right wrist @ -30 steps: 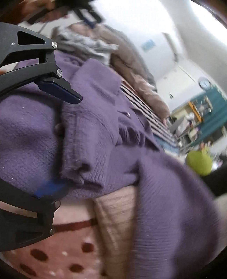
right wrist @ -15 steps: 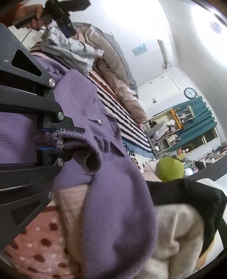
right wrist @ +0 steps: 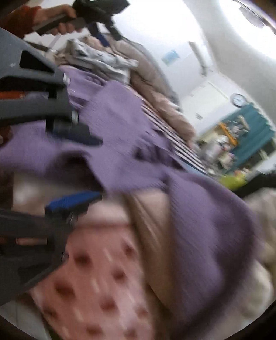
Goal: Fold large clothes
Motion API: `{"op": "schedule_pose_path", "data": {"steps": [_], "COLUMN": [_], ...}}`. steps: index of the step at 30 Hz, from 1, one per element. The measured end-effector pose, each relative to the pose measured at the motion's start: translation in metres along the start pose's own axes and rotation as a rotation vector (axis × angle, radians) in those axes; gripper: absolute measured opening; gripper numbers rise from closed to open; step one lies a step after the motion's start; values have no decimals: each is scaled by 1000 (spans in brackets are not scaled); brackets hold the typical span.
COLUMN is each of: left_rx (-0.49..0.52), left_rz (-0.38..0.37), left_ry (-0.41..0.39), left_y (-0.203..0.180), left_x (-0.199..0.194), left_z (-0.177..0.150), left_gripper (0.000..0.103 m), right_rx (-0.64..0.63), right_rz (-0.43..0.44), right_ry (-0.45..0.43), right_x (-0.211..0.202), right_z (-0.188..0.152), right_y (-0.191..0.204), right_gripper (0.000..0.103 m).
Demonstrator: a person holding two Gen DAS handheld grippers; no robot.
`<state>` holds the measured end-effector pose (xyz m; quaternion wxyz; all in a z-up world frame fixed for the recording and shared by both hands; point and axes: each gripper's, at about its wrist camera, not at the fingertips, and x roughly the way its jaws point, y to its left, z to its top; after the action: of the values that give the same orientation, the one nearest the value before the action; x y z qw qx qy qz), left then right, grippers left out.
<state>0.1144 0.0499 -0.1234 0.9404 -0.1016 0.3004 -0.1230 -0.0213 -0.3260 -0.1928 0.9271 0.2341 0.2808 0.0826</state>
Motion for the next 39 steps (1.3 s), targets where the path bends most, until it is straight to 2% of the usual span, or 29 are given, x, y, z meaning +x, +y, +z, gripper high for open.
{"op": "schedule_pose_path", "data": {"steps": [2, 5, 11, 14, 16, 19, 23, 24, 26, 27, 28, 30, 36, 39], "left_rx": [12, 22, 52, 57, 49, 44, 33, 30, 24, 22, 19, 19, -4, -5], "left_rz": [2, -4, 10, 12, 12, 17, 11, 11, 10, 9, 7, 9, 4, 6], "left_ry": [-2, 3, -4, -1, 2, 0, -10, -12, -13, -13, -13, -14, -19, -20], "left_y": [-9, -22, -40, -42, -41, -39, -36, -35, -33, -32, -31, -31, -23, -19], "left_x": [1, 4, 3, 3, 3, 4, 4, 4, 5, 5, 5, 5, 5, 4], "left_z": [0, 1, 0, -1, -1, 1, 4, 4, 5, 5, 6, 6, 7, 8], "left_gripper": [102, 102, 102, 102, 102, 102, 102, 102, 102, 102, 102, 102, 102, 102], "right_rx": [56, 120, 192, 228, 230, 217, 157, 147, 145, 147, 150, 149, 32, -25], "right_rz": [-39, -124, -258, -221, -160, -80, -77, -88, -147, -196, -214, -198, -148, -69], "right_ry": [-56, -72, -215, -232, -246, -286, -308, -306, -296, -289, -290, -322, -381, -405], "right_x": [-16, -17, -22, -20, -20, -23, -24, -22, -14, -12, -11, -18, -34, -38], "right_z": [8, 14, 30, 41, 46, 52, 64, 67, 70, 71, 70, 68, 72, 80], "right_y": [-28, -66, -115, -132, -138, -136, -129, -128, -125, -123, -119, -116, -87, -63], "right_gripper": [52, 52, 52, 54, 59, 61, 60, 57, 41, 24, 15, 4, 2, 2]}}
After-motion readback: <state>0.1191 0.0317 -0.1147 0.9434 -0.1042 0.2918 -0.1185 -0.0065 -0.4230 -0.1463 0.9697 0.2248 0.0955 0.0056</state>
